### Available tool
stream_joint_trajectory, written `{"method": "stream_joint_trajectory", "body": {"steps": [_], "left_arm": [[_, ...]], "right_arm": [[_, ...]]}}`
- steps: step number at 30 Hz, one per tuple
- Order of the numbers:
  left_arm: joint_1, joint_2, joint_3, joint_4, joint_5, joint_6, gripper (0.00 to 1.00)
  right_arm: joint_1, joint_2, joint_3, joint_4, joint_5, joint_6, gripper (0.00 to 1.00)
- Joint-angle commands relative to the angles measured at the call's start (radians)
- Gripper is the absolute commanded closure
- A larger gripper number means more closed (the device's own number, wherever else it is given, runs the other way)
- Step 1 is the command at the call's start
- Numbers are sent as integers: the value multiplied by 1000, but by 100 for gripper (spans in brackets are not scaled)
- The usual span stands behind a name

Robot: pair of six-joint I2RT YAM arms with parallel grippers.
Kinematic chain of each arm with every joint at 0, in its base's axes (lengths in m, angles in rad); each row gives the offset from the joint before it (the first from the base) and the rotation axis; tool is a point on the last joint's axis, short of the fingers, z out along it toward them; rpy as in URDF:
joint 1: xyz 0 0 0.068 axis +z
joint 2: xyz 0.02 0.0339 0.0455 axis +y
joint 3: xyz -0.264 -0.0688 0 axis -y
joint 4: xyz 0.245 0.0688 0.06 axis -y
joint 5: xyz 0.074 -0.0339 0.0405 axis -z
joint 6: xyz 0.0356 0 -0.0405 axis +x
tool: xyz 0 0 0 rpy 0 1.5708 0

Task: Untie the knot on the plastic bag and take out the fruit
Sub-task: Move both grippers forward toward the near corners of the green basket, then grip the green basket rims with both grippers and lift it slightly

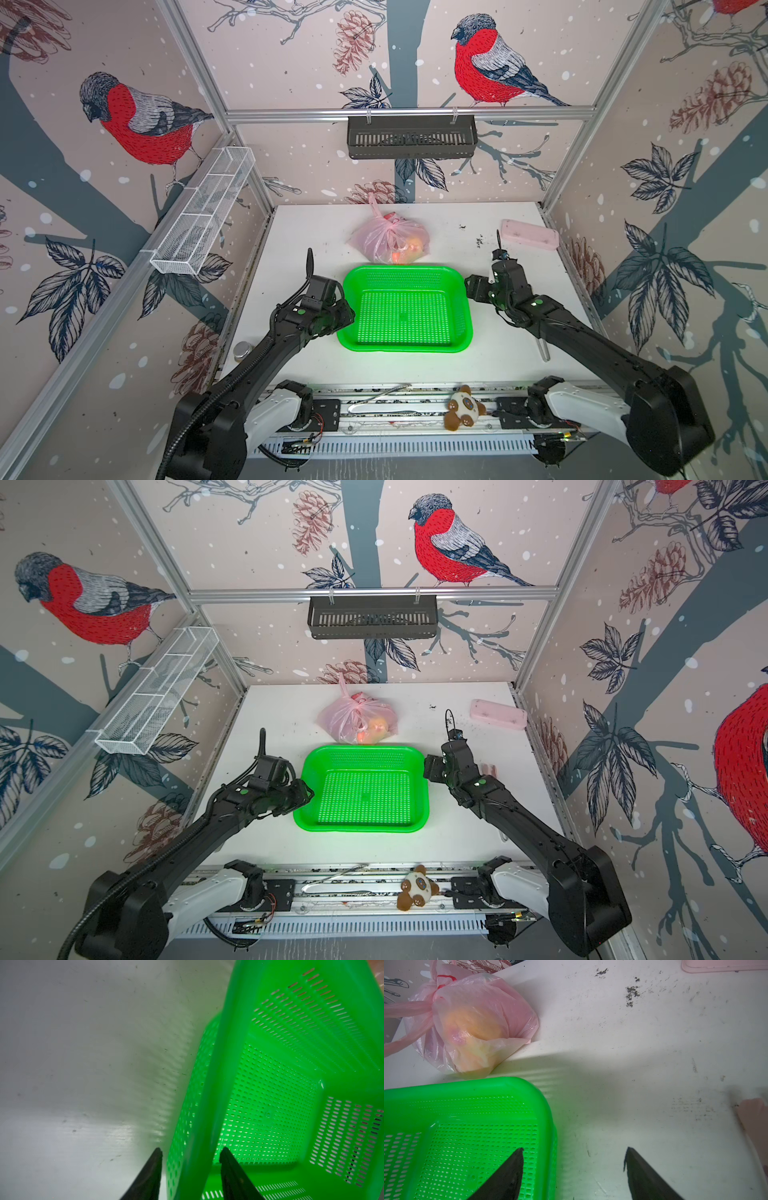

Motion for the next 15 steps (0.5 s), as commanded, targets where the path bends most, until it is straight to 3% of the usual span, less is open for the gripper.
{"method": "stream_joint_trajectory", "body": {"steps": [1,9,15], "left_arm": [[-45,23,-1,85,-23,-39,62],[-197,51,-33,208,-67,-200,79],[-274,30,-82,313,-112,-367,89]], "right_arm": [[1,-6,-4,-14,13,20,23],[1,-74,0,-96,119,87,28],[0,-185,26,-209,245,211,23]]}}
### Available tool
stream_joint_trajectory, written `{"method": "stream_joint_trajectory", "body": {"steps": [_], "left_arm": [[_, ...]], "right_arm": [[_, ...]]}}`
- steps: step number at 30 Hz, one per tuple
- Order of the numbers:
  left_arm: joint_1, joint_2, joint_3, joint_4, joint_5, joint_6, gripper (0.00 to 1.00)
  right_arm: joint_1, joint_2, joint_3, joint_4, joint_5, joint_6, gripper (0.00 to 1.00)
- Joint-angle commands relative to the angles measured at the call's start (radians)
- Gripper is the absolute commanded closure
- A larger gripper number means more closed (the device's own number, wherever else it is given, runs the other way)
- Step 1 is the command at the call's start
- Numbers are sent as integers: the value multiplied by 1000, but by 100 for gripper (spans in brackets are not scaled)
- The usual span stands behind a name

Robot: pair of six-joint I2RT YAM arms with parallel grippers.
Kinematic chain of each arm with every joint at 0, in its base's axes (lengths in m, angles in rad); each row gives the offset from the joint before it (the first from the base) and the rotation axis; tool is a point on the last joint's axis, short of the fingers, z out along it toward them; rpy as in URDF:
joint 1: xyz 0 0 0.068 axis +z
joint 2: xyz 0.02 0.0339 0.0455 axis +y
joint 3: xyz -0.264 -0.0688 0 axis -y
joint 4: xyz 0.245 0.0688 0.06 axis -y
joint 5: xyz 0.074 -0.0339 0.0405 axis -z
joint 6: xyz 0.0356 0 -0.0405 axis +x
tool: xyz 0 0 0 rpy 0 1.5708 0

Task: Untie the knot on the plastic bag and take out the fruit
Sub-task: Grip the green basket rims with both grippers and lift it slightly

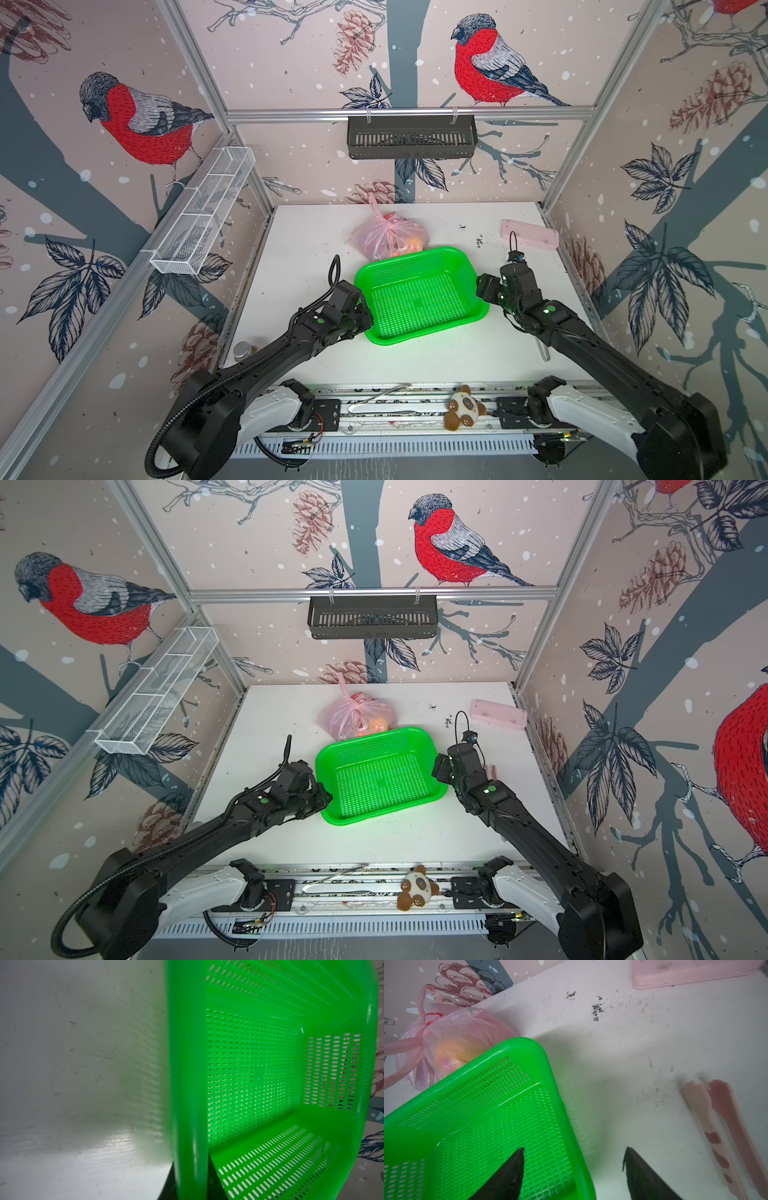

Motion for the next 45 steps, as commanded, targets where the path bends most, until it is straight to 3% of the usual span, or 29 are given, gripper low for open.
{"method": "stream_joint_trajectory", "body": {"steps": [1,9,17,23,27,36,45], "left_arm": [[-43,-5,-15,89,-60,-144,89],[-182,68,-5,217,-115,-288,89],[-278,227,51,356,-106,-364,92],[-306,272,96,369,-124,-373,92],[-313,262,111,327,-171,-370,92],[-319,215,108,275,-266,-398,94],[-325,239,113,297,-260,-395,95]], "right_arm": [[1,-50,18,-89,97,121,23],[32,-126,-6,-158,33,357,24],[200,-62,-16,-192,37,535,28],[295,-18,-16,-212,65,620,29],[373,-37,23,-263,158,658,30],[516,-63,75,-423,234,811,29],[496,-72,-9,-312,222,847,28]]}}
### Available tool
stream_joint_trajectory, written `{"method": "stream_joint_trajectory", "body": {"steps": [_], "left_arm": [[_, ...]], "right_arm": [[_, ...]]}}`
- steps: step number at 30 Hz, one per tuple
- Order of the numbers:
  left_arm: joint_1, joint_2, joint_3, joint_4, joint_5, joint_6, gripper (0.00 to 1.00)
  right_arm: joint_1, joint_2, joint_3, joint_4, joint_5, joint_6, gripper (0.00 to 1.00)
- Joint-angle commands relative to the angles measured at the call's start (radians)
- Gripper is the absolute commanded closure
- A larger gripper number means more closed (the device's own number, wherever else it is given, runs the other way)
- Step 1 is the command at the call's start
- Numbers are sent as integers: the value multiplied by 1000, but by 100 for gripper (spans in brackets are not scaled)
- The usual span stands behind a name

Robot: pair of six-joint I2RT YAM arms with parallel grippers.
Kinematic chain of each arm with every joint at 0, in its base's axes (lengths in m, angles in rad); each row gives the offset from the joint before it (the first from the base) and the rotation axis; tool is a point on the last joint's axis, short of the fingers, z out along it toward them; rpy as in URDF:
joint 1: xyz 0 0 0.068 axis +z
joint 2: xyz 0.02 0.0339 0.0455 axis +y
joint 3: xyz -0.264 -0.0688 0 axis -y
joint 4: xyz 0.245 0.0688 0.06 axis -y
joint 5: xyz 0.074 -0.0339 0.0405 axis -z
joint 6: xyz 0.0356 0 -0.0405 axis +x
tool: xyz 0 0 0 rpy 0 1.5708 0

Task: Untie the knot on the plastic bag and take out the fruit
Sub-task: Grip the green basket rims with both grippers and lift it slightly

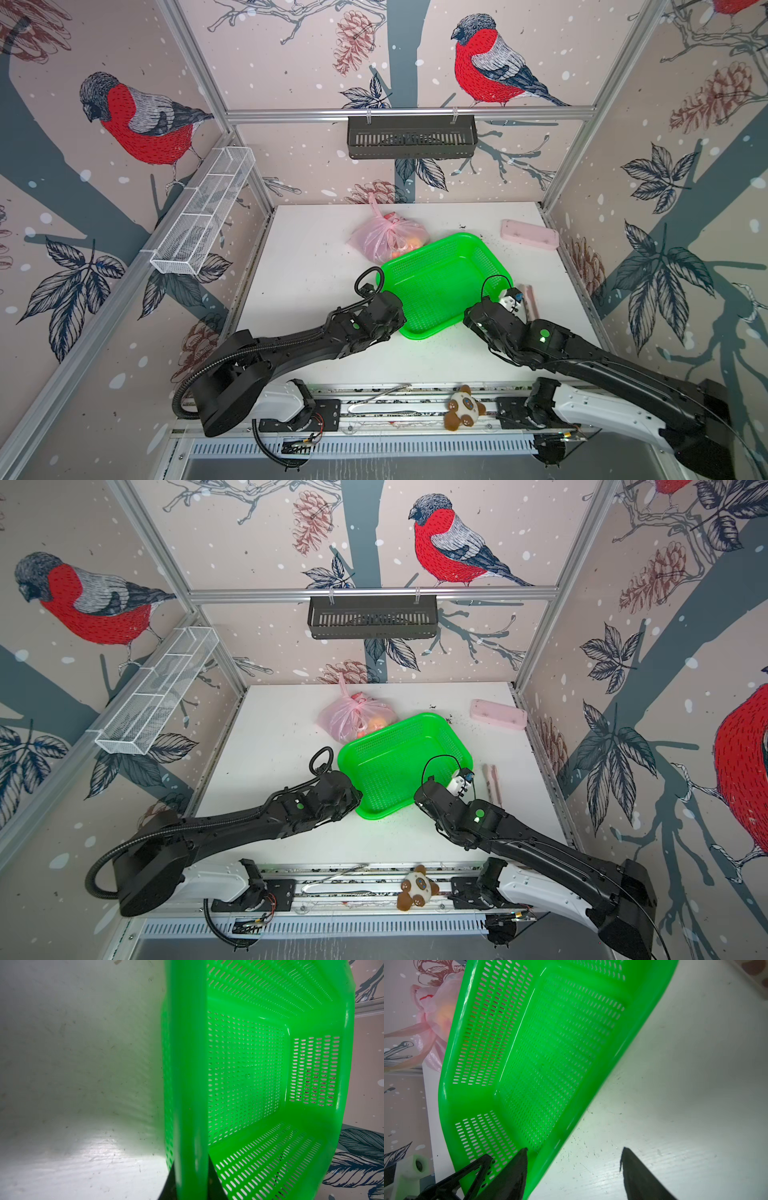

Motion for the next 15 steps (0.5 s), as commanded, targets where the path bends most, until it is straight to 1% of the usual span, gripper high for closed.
{"method": "stream_joint_trajectory", "body": {"steps": [1,4,7,12,14,15], "left_arm": [[-5,6,6,76,-13,-7,95],[-5,14,2,86,-4,-10,95],[-8,22,-2,110,4,-17,95],[-16,41,3,134,4,-22,95],[-21,49,2,149,9,-25,95],[-22,51,4,154,8,-27,95]], "right_arm": [[-32,-2,-23,67,32,16,28],[-92,-4,-54,167,10,-30,29],[-164,27,-67,246,-69,-74,32],[-160,116,-60,285,-131,-73,34],[-149,138,-60,299,-136,-65,36],[-143,148,-59,300,-134,-58,38]]}}
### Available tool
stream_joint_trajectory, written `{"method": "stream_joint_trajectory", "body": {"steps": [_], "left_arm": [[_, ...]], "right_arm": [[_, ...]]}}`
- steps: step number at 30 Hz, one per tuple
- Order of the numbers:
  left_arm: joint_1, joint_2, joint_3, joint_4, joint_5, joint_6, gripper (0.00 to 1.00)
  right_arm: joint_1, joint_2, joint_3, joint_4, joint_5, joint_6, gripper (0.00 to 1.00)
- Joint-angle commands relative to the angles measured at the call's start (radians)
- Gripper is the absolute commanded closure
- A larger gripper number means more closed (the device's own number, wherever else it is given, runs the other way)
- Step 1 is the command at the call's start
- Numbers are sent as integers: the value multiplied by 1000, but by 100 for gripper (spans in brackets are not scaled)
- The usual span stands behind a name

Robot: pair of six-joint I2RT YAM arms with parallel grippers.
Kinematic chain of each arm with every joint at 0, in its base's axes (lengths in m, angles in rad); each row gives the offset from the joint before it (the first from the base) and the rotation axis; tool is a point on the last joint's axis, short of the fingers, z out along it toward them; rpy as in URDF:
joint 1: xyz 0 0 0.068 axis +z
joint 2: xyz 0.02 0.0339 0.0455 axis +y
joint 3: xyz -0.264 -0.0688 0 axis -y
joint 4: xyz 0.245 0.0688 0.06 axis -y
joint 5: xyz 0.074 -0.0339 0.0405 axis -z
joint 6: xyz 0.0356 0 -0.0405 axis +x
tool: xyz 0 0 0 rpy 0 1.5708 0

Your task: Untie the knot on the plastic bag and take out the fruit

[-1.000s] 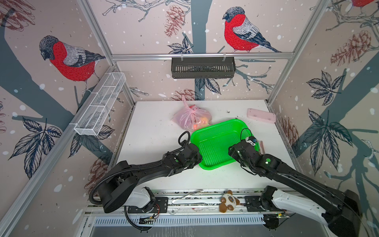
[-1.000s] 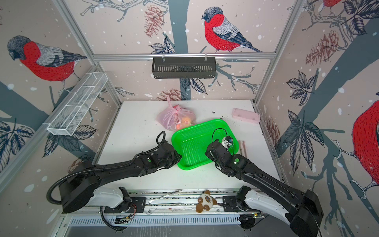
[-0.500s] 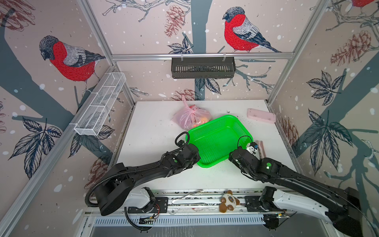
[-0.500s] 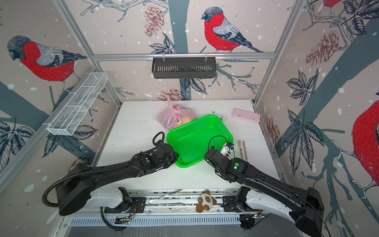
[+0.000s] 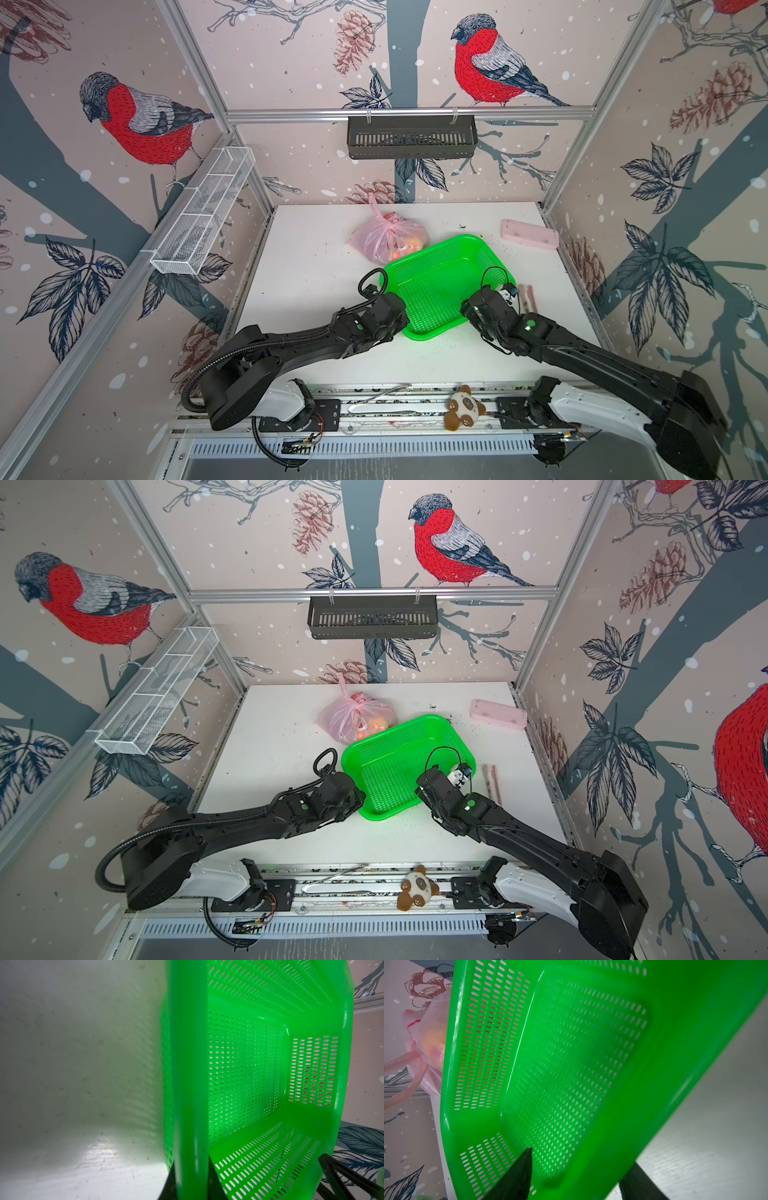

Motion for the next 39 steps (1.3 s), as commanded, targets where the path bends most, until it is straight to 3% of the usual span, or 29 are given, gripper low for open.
{"method": "stream_joint_trajectory", "body": {"steps": [1,6,10,20,26,34,39], "left_arm": [[-7,6,7,93,5,-22,95],[-11,3,9,107,1,-16,89],[-13,9,7,116,7,-13,76],[-18,-12,3,107,8,2,49],[-19,-126,10,-8,-42,53,36],[-17,-340,14,-227,-163,137,29],[6,-434,21,-300,-199,211,26]], "right_arm": [[15,24,2,45,-24,4,40],[26,32,-11,54,-18,20,53],[24,41,-12,52,-14,19,64],[19,46,-26,47,-2,25,75],[-17,36,-14,-1,-6,-22,80],[-186,-41,-16,-117,-59,-267,86],[-366,-59,8,-174,-142,-529,90]]}}
